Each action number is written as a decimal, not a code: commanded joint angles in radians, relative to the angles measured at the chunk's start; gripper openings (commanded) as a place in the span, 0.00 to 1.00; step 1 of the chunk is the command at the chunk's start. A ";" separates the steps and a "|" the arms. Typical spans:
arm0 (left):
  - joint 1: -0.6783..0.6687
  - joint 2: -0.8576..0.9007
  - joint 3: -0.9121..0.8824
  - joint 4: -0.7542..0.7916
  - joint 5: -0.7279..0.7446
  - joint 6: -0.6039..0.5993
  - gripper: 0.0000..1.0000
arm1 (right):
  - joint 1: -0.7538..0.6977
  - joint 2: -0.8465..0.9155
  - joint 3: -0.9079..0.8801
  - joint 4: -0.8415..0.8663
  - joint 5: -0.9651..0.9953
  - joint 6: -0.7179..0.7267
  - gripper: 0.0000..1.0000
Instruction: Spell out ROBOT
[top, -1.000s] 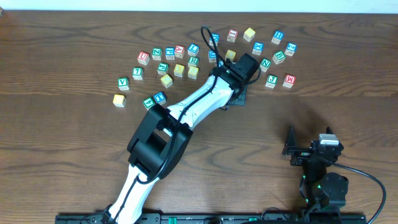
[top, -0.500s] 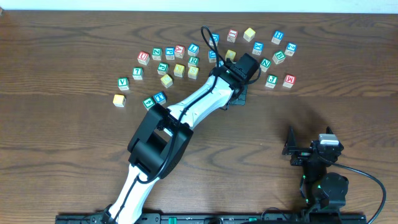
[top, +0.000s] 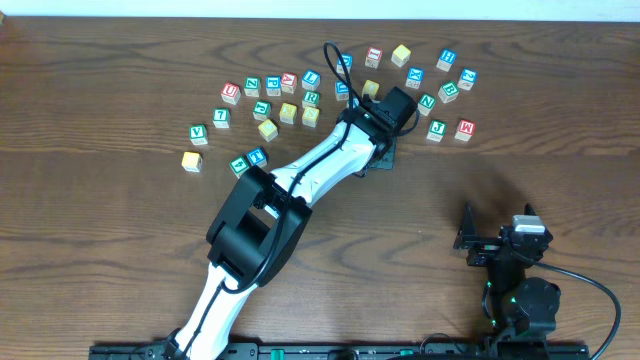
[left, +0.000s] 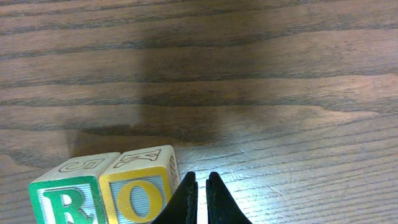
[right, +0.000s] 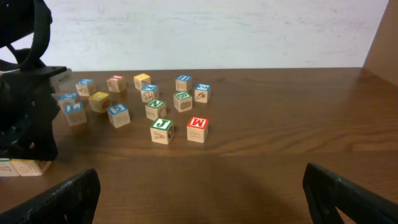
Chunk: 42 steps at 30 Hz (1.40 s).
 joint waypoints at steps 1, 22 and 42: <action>0.003 0.021 -0.013 -0.001 -0.031 0.006 0.07 | -0.006 -0.005 -0.002 -0.003 -0.002 -0.008 0.99; 0.003 0.021 -0.013 -0.015 -0.057 0.006 0.08 | -0.006 -0.005 -0.002 -0.003 -0.002 -0.008 0.99; 0.030 0.021 -0.013 -0.015 -0.056 0.006 0.08 | -0.006 -0.005 -0.002 -0.003 -0.002 -0.008 0.99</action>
